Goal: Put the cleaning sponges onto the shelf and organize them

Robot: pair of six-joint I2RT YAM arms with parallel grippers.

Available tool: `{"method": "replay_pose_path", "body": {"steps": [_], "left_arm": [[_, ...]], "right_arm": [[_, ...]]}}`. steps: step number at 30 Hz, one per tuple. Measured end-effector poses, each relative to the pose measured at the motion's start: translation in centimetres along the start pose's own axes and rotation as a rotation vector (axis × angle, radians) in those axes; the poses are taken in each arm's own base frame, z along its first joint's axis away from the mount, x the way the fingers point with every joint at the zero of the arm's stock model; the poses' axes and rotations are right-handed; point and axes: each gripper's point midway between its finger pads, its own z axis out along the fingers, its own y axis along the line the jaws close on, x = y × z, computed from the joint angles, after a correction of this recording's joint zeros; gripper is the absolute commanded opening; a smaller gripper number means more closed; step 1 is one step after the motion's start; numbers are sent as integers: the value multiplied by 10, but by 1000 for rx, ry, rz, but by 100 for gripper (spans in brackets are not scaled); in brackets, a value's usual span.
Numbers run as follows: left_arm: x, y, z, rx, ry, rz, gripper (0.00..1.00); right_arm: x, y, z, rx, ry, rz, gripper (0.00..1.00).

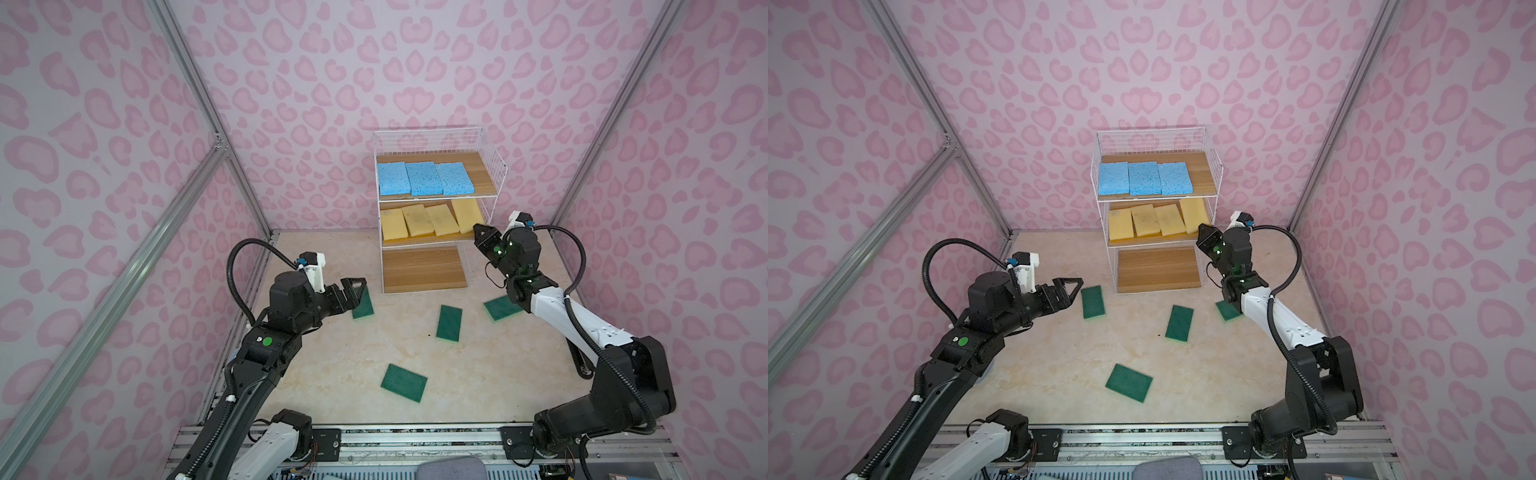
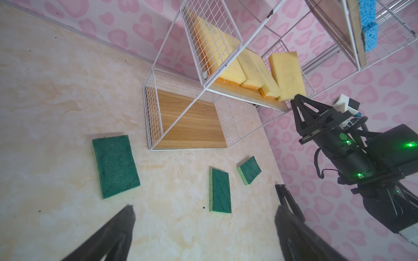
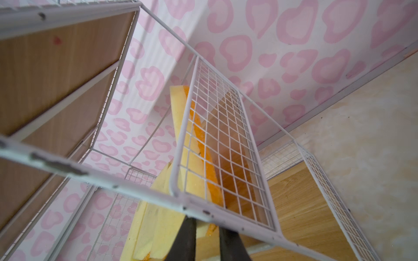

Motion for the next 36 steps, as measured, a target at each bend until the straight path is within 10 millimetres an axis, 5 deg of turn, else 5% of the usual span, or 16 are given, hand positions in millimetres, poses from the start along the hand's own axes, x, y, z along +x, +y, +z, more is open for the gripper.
{"method": "replay_pose_path", "body": {"steps": [11,18,30,36], "left_arm": [[2,1,1,-2,3,-8,98],[2,2,1,-3,5,-9,98],[3,3,2,-6,7,-9,98],[18,25,22,-69,61,-32,92]], "right_arm": [[4,-5,11,-79,63,187,25],[1,5,4,-116,59,221,49],[-5,14,-15,-136,39,218,69],[2,4,-30,-84,62,200,72]]}}
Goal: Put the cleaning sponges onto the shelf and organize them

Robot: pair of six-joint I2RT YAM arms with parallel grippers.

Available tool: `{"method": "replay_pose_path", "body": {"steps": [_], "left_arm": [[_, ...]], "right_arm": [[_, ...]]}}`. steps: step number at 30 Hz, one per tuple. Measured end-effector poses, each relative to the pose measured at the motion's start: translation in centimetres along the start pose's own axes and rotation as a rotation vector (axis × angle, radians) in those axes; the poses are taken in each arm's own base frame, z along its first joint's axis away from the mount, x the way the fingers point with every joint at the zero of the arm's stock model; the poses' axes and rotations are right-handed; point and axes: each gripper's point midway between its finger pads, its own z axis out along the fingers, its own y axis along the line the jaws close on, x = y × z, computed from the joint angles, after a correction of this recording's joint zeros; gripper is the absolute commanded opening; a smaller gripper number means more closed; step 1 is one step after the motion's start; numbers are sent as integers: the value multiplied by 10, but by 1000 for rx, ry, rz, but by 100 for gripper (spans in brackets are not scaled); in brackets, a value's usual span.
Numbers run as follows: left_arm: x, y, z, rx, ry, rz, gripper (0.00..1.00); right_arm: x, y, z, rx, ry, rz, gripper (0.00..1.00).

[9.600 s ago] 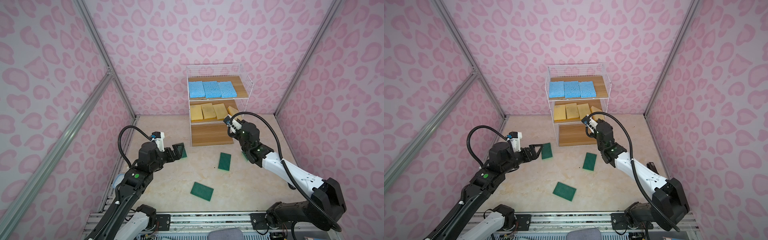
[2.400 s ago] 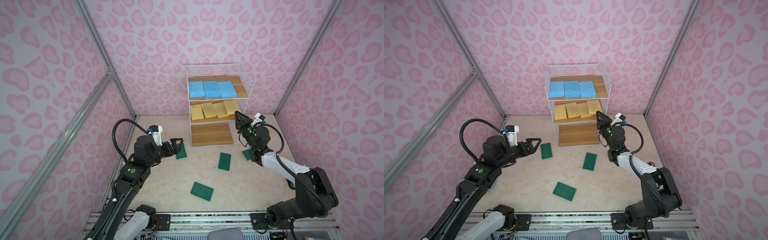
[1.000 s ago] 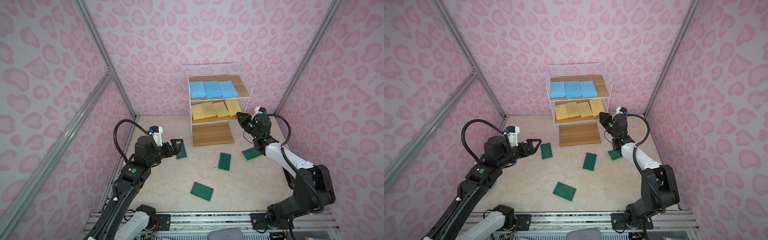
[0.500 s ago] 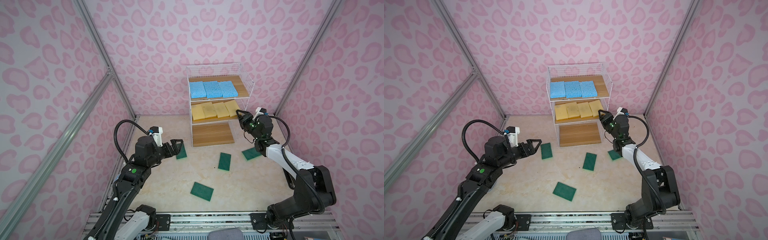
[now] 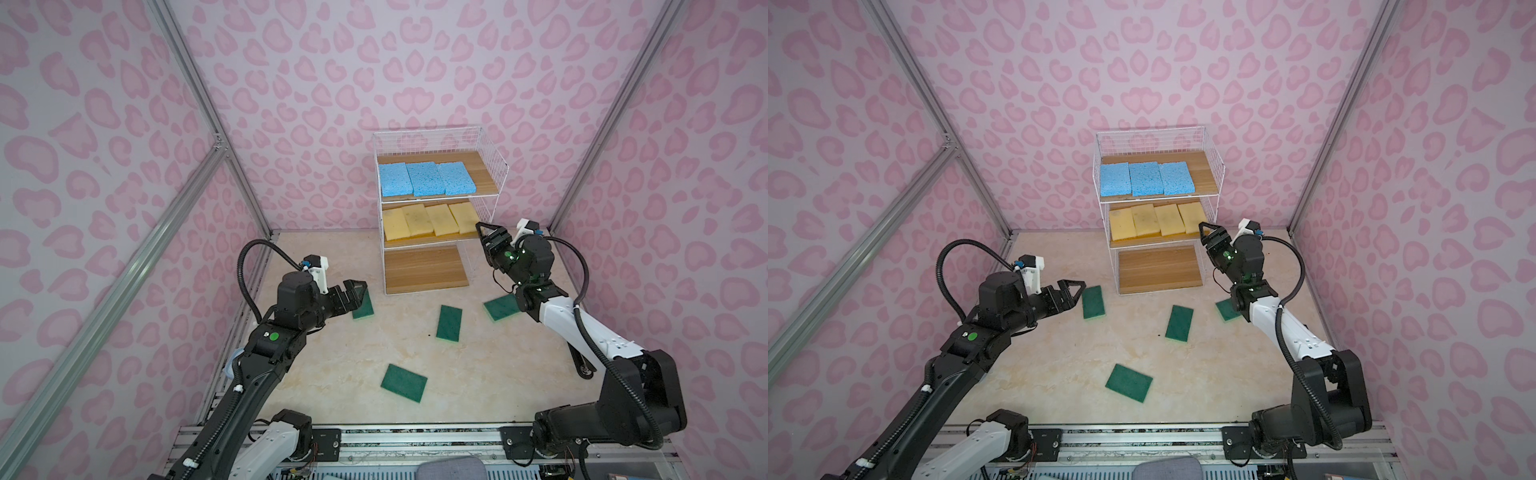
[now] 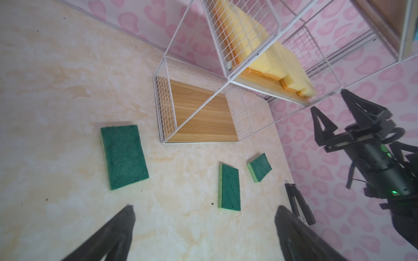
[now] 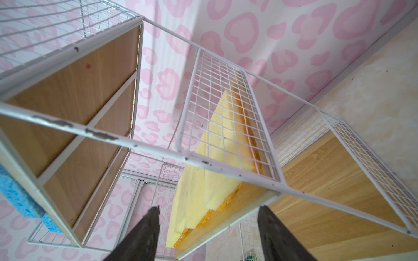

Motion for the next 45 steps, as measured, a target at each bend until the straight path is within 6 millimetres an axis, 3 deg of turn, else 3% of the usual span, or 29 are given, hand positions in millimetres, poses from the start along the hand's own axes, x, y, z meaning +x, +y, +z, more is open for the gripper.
{"method": "replay_pose_path", "body": {"steps": [3,10,17,22,29,35,40,41,45], "left_arm": [[14,15,15,-38,48,-17,86],[39,58,45,-184,123,-53,87],[64,100,83,-335,203,-62,86],[72,122,106,-404,228,-85,61],[68,145,132,-456,237,-115,58],[64,160,152,-487,244,-125,43],[66,167,160,-490,238,-138,7],[66,167,162,-489,238,-137,4],[66,168,165,-483,230,-145,4]], "right_arm": [[4,-2,-15,20,5,-24,74],[17,-16,-50,81,36,-105,78],[42,-53,-70,163,110,-161,79],[59,-74,-78,188,170,-155,76],[68,-81,-90,175,200,-148,76],[71,-83,-97,164,208,-152,76],[78,-87,-96,163,246,-142,75],[80,-88,-95,164,256,-139,75],[91,-88,-92,157,308,-142,75]]}}
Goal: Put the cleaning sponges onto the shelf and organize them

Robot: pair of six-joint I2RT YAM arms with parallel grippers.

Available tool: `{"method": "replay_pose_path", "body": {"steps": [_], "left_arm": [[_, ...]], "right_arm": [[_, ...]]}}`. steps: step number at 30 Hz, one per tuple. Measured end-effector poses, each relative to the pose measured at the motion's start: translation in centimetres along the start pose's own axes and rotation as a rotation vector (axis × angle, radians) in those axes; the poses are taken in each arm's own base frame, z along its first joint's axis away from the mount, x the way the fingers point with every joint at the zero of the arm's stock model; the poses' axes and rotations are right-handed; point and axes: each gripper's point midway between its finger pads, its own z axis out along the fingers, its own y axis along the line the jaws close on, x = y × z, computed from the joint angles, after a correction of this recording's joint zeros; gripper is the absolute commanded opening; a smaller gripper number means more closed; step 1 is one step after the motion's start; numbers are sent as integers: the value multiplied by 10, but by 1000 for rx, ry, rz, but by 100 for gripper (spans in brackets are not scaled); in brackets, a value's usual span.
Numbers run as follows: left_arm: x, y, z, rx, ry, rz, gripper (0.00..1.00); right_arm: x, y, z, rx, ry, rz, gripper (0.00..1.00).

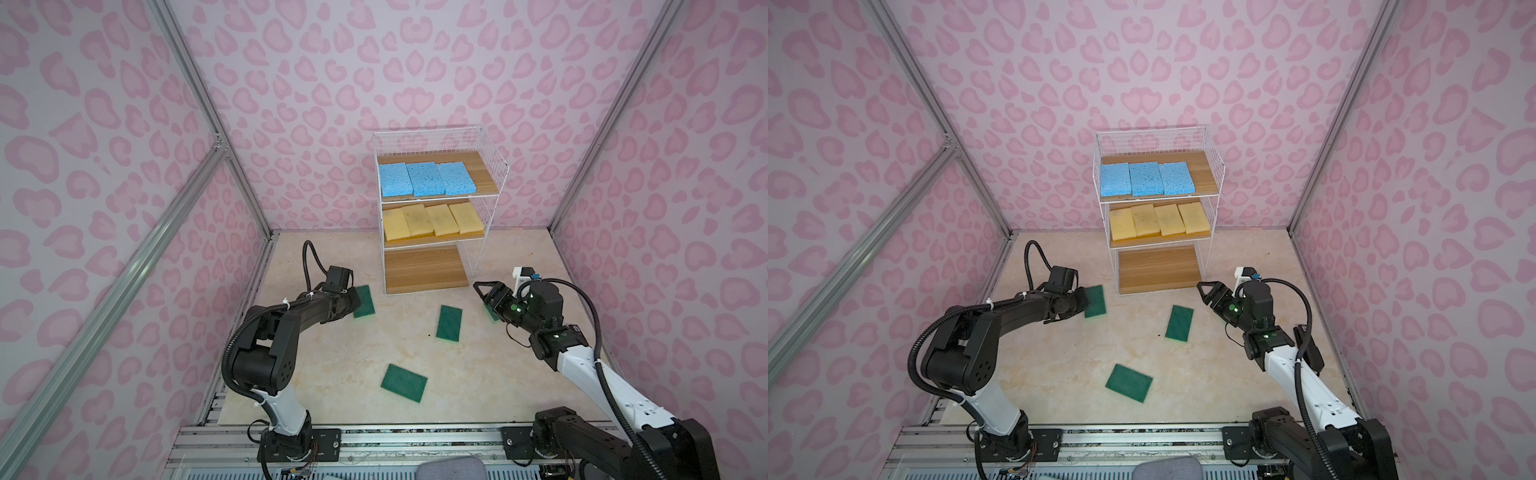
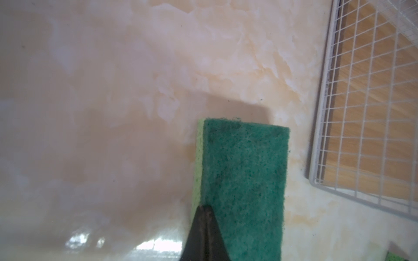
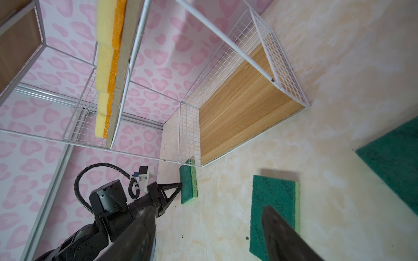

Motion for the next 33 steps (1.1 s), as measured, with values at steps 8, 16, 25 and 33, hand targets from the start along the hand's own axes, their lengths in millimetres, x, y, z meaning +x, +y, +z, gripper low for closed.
{"method": "replay_pose_path", "body": {"steps": [8,16,25,33], "left_arm": [[5,-3,-10,48,-13,-5,4],[6,-26,-55,193,-38,6,4],[19,-64,-98,386,-5,7,4],[40,-116,-127,537,58,48,4]], "right_arm": [[29,13,15,-27,108,-55,77],[60,17,30,-42,199,-91,80],[106,39,56,-135,336,-143,72],[121,59,81,-196,373,-188,71]]}}
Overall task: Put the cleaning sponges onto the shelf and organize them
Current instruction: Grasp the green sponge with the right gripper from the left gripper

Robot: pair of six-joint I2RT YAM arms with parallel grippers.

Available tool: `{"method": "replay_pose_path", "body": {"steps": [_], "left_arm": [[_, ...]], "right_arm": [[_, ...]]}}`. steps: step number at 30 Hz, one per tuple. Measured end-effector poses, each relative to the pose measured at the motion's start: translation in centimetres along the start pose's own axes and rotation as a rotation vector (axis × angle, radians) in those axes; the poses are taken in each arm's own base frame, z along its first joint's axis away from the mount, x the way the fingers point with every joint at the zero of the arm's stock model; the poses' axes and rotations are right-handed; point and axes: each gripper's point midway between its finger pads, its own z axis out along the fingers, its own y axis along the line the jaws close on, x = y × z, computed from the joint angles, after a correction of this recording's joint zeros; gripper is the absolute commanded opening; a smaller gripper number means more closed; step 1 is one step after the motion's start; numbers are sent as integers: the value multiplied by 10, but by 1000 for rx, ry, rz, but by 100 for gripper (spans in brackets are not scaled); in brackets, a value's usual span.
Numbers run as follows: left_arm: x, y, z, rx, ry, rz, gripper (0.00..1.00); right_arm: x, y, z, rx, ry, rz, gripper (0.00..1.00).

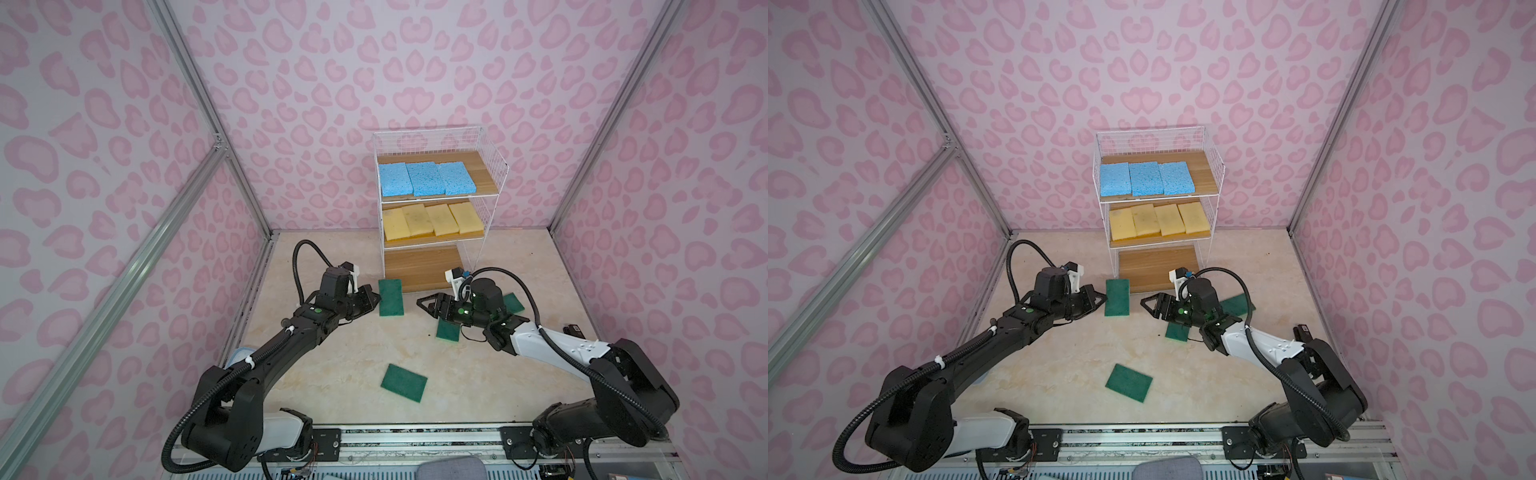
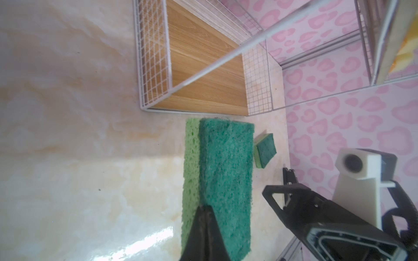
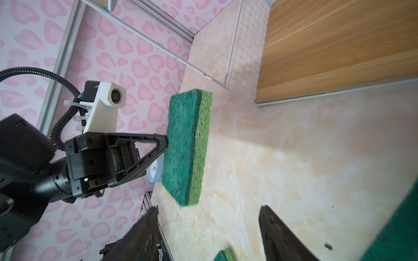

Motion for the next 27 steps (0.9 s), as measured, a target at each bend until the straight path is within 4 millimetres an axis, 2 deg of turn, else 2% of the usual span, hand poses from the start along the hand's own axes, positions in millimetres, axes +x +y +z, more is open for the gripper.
{"method": "replay_pose_path", "body": {"steps": [6,8,11,16,17,18,19,20,21,23,24,27], "left_arm": [[2,-30,-3,67,13,4,4],[2,-37,-3,83,15,5,4],[5,-41,-3,96,24,2,4],[3,-46,-2,112,27,-6,4],[3,-46,-1,111,27,-10,7],[3,-45,-1,110,27,-10,17],[3,-45,-1,110,26,-10,34],[3,-45,-1,110,26,-9,48],[3,-45,-1,110,27,-9,56],[3,-44,-1,106,25,1,83],[3,-44,-1,103,23,8,90],[3,-35,-1,66,15,18,95]], "right_arm": [[-4,14,13,-63,1,-4,60],[-6,17,16,-81,1,2,53],[-8,19,19,-98,-3,7,48],[-8,18,24,-124,2,43,25],[-8,18,25,-127,0,46,22],[-9,17,26,-128,-2,49,20],[-11,16,26,-130,-5,58,18],[-11,14,26,-128,-7,61,17],[-12,12,27,-128,-7,66,16],[-14,7,29,-127,-8,77,13],[-16,2,30,-123,-11,86,12],[-23,-9,34,-109,-19,110,10]]}}
